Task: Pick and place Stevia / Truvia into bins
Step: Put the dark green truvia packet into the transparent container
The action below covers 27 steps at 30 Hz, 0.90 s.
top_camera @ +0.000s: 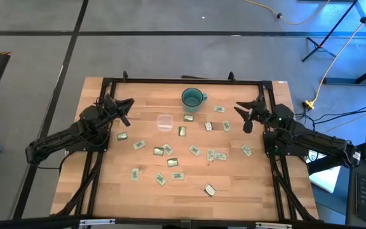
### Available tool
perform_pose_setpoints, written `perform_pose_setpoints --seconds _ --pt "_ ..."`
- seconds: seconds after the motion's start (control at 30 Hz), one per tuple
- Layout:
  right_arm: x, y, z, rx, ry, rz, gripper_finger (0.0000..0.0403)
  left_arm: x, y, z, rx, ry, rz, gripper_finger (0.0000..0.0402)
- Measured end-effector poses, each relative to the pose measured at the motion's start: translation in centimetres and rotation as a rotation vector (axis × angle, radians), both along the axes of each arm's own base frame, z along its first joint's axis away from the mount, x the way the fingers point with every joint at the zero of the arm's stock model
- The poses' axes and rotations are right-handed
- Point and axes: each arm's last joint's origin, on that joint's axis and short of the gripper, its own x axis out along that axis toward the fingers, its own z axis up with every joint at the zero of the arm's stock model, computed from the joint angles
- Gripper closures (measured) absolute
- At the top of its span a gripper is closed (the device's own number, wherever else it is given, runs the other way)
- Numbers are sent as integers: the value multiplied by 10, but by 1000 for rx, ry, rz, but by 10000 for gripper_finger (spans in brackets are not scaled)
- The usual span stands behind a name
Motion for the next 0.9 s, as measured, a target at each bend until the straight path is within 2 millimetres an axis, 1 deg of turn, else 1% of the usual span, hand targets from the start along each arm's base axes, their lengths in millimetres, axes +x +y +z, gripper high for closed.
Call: perform_pose_setpoints --seconds 0.13,0.3,0.4,0.47,0.6,0.7,0.8,0.9 --pt "1 -1 0 -22 10 -3 274 2 0 -2 36 65 -38 346" --pt "1 -2 3 -35 -13 -52 274 7 1 -7 14 141 -98 311" --pt "0 -2 4 -42 -29 -66 274 11 0 0 -18 219 -171 298" --pt "0 -2 5 -40 -33 -66 274 14 1 8 -72 297 -196 296" --pt "0 -2 5 -17 -48 -66 274 24 6 22 -212 400 -190 300" --pt "0 -2 5 7 -62 -65 274 33 10 33 -379 488 -164 307" --pt "0 -2 5 30 -72 -65 274 42 15 45 -538 616 -140 315" --pt "0 -2 5 35 -73 -65 274 48 17 53 -667 813 -134 322"
